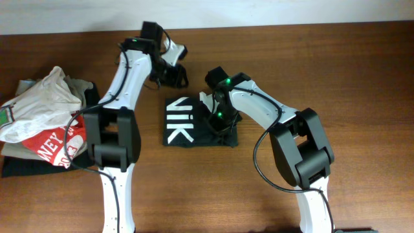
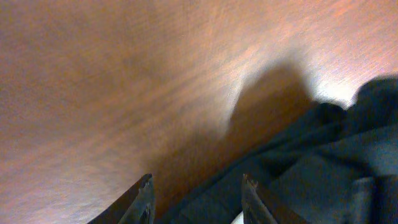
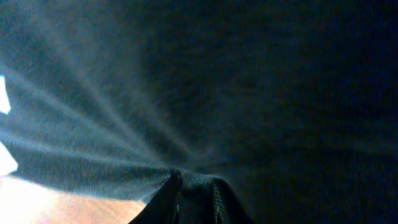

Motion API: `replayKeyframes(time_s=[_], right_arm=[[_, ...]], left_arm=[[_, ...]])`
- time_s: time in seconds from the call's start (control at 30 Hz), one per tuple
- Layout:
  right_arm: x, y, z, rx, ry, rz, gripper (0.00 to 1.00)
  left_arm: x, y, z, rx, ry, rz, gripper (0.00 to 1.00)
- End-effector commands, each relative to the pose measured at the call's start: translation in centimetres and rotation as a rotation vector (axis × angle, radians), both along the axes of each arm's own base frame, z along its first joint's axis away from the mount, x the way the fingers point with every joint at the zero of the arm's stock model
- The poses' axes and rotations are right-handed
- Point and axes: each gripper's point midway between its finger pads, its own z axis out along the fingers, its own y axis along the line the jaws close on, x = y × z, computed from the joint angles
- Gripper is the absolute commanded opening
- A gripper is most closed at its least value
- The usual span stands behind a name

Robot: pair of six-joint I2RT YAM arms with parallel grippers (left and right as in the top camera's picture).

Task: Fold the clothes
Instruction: 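Grasp the folded shirt with both grippers and lift it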

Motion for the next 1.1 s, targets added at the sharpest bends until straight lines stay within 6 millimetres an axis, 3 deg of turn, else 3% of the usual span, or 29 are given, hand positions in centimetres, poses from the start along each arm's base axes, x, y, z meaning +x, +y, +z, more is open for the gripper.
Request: replayKeyframes(time_s=[0.0,0.03,0.13,0.23,0.3,0.37,0.43,0.5,0.53,0.57,0.63,0.77,0.8,0.83,0.9,0.97,1.03,1.07], right_arm=[[2.3,-4.9,-0.8,-0.199,-0.075,-0.133,0.22],[3.4,-6.4,-0.8,-0.242,-0.108,-0.157,0.22],[9.0,-11.4,0.0,-0.322,-0.291,-0.220,0.40],[12.2,-11.9,2.8,-0.293,-0.383,-0.189,0.45],[11.6,-11.9,4.5,-0.309,-0.365,-0.173,0.47],[12.0,-12.5,10.0,-0.276,-0.419,-0.289,0.49],[11.9,-13.8,12.0,-0.268,-0.432,-0.353,0.52],[10.6,-16.6,10.7,-0.306,-0.341,-0.448,0.51],[10.3,-17.7,9.9,-0.312,-0.311,-0.505,0.51],[10.1,-18.7,8.8,-0.315,-0.281,-0.579,0.53],[9.1,-18.7,6.3,-0.299,-0.203,-0.586,0.54],[7.4,-18.9,2.3,-0.324,-0.136,-0.576,0.54],[7.7,-18.9,1.4,-0.315,-0.156,-0.579,0.54],[8.7,-18.7,0.6,-0.292,-0.205,-0.584,0.54],[10.6,-18.0,-0.1,-0.232,-0.278,-0.581,0.54],[11.8,-15.4,0.2,-0.076,-0.294,-0.513,0.54],[11.4,-14.7,0.3,-0.044,-0.270,-0.489,0.56],[10.9,-16.0,0.7,-0.111,-0.264,-0.500,0.58]], left_arm=[[-4.3,2.4,-6.5,0.153,0.241,-0.011,0.39],[-5.8,2.9,-7.0,0.176,0.309,-0.014,0.38],[-10.0,2.9,-6.4,0.167,0.502,-0.024,0.24],[-12.6,0.0,-4.4,0.045,0.623,-0.036,0.16],[-11.1,-0.2,-3.4,0.031,0.539,-0.039,0.16],[-4.8,-0.5,1.3,-0.027,0.244,-0.015,0.18],[-1.9,-0.9,4.0,-0.047,0.103,-0.019,0.18],[1.5,-1.8,6.1,-0.079,-0.058,-0.015,0.24],[2.0,-2.5,6.3,-0.092,-0.084,-0.021,0.29],[1.3,-4.1,5.9,-0.105,-0.069,-0.053,0.32],[-1.1,-6.1,3.9,-0.078,0.007,-0.097,0.32],[-6.0,-6.6,-2.2,0.013,0.194,-0.134,0.32],[-7.9,-6.5,-3.6,0.033,0.266,-0.142,0.31],[-9.9,-6.2,-4.5,0.055,0.340,-0.149,0.23],[-12.6,-5.5,-4.6,0.088,0.470,-0.108,0.20],[-15.0,-5.9,-3.5,0.056,0.591,-0.091,0.21],[-14.9,-6.1,-2.9,0.049,0.577,-0.093,0.21],[-12.6,-5.0,-1.8,0.072,0.470,-0.059,0.21]])
